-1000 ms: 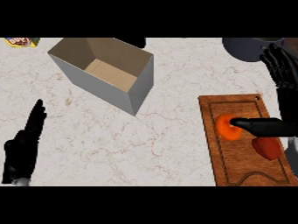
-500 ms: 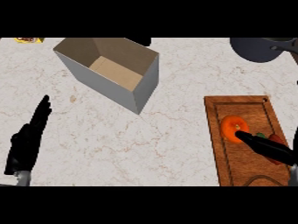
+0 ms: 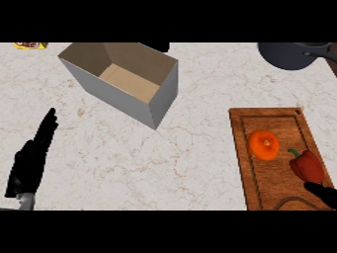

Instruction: Pick the squash from the cutting board and place it in the cardboard box

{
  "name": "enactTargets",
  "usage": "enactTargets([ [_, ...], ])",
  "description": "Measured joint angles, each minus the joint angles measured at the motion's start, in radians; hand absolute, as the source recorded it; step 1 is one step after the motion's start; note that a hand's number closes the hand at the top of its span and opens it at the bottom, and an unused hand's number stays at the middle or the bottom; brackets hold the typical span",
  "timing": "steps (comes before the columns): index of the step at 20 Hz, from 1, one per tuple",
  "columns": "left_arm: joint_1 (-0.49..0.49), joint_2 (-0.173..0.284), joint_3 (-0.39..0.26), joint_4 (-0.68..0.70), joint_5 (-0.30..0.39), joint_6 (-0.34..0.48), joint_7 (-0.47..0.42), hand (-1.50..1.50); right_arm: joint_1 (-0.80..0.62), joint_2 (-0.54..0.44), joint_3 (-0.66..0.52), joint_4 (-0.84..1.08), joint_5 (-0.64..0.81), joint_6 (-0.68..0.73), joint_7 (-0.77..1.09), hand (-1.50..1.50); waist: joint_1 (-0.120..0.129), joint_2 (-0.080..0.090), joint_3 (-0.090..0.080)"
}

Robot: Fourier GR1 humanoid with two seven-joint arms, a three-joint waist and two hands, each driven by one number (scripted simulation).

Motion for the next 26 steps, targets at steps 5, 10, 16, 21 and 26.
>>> enactTargets([
  [5,-0.006,-0.005,0.006,0.013,-0.002,-0.008,-0.016,0.00,0.102,-0.097,0.054,-0.114,0.178,0.086,0.232,-1.50,0.008,0.002,0.000],
  [10,-0.011,-0.017,0.000,0.008,-0.012,-0.020,-0.008,0.00,0.111,-0.076,0.173,-0.245,0.365,0.183,0.497,-1.50,0.023,0.003,0.002],
  [16,-0.038,-0.042,0.023,0.029,-0.033,-0.041,-0.001,0.00,0.050,0.044,0.275,-0.240,0.545,0.241,0.660,-1.50,0.028,0.004,0.004],
  [21,-0.027,-0.064,0.045,0.022,-0.057,-0.064,0.001,0.00,0.017,0.113,0.288,-0.236,0.623,0.311,0.731,-1.50,0.029,0.004,0.005],
  [26,-0.009,-0.080,0.073,-0.003,-0.080,-0.097,0.006,0.00,-0.007,0.166,0.258,-0.175,0.654,0.331,0.715,-1.50,0.029,0.004,0.005],
])
